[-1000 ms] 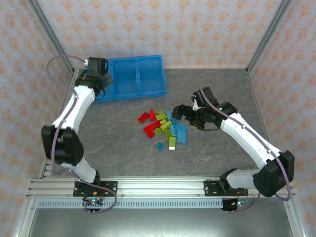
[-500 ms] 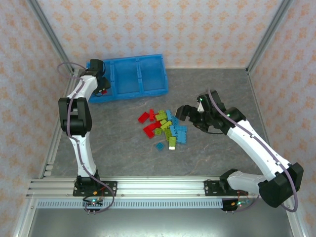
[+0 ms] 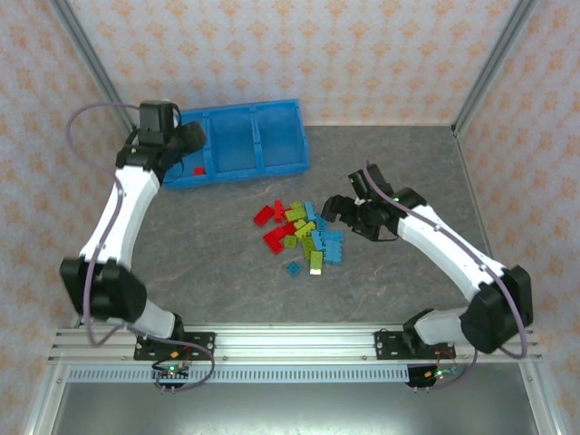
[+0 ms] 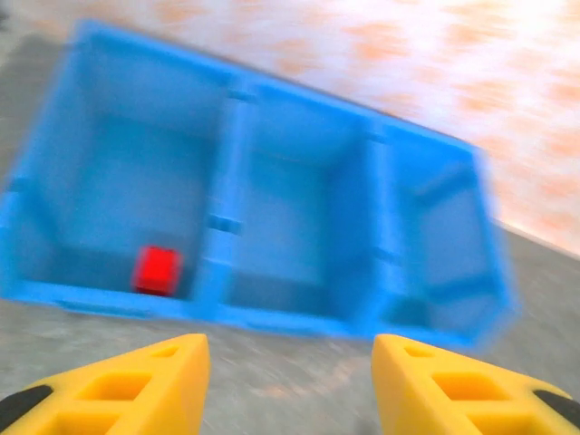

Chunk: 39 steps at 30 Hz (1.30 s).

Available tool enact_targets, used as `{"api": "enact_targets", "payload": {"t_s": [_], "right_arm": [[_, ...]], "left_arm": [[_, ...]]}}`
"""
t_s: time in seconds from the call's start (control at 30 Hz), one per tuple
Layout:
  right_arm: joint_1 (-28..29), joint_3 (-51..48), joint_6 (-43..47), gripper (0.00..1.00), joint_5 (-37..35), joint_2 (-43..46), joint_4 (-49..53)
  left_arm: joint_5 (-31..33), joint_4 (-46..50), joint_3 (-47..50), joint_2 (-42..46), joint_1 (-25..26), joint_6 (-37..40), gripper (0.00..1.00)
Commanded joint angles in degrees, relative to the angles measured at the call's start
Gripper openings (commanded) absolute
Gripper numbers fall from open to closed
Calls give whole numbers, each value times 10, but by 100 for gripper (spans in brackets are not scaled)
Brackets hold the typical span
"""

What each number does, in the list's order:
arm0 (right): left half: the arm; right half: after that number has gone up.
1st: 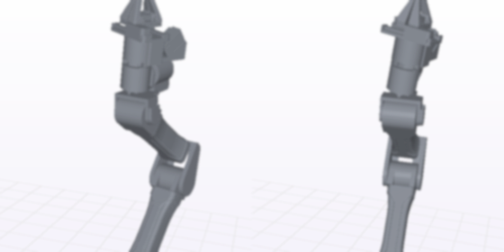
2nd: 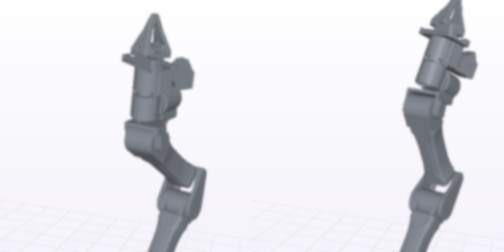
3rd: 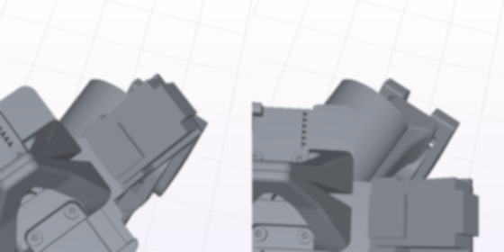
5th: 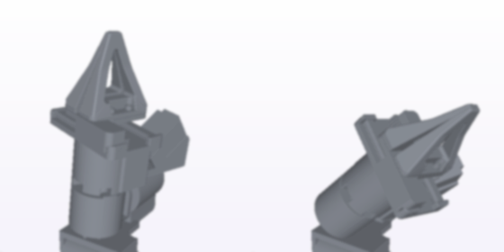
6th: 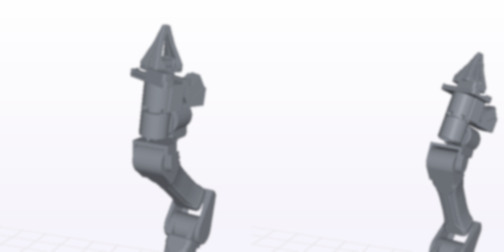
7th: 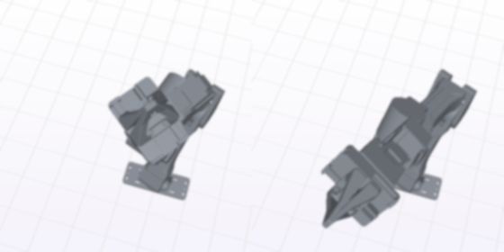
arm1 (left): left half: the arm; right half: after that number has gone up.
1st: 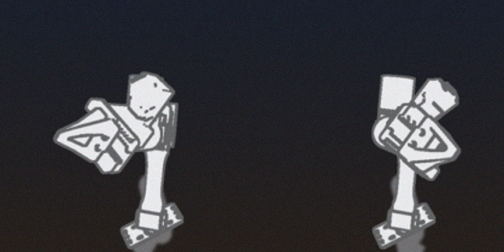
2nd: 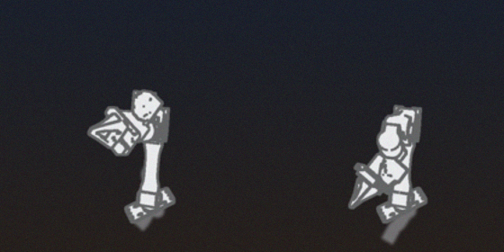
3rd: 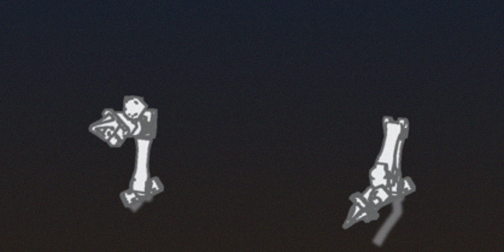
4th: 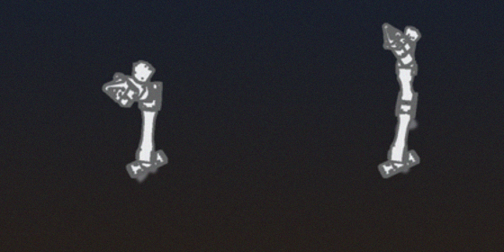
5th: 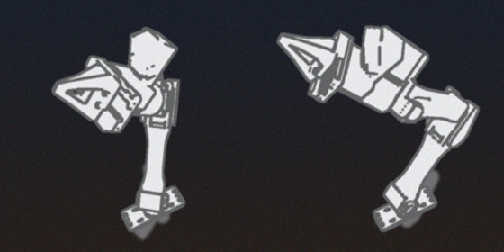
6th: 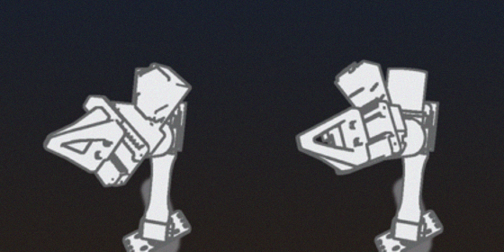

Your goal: Sort the legos into containers by color

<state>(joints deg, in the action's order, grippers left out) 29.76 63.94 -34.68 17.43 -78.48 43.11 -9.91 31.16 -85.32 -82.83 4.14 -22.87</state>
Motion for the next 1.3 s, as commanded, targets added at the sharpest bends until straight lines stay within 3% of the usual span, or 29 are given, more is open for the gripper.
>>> {"api": "enact_targets", "payload": {"t_s": [0.0,0.13,0.23,0.37,0.5,0.63,0.93,1.2,1.27], "right_arm": [[19,-10,9,95,-44,-51,-9],[26,-8,34,87,-58,-108,-30],[27,15,68,79,-67,-147,-57],[26,67,102,74,-75,-213,-64],[26,110,108,74,-72,-271,-83],[26,137,92,59,-123,-308,-70],[27,103,87,57,-103,-320,-85],[26,86,77,43,-91,-324,-90],[27,81,78,35,-101,-313,-91]], "left_arm": [[-28,15,49,92,94,84,53],[-78,54,99,186,149,174,60],[-137,73,144,241,153,282,68],[-160,39,228,288,153,380,78],[-166,-21,281,300,153,383,87],[-133,-32,295,288,153,384,92],[-99,-77,348,318,153,385,94],[-101,-77,355,311,153,385,94],[-101,-78,355,311,153,385,94]]}}
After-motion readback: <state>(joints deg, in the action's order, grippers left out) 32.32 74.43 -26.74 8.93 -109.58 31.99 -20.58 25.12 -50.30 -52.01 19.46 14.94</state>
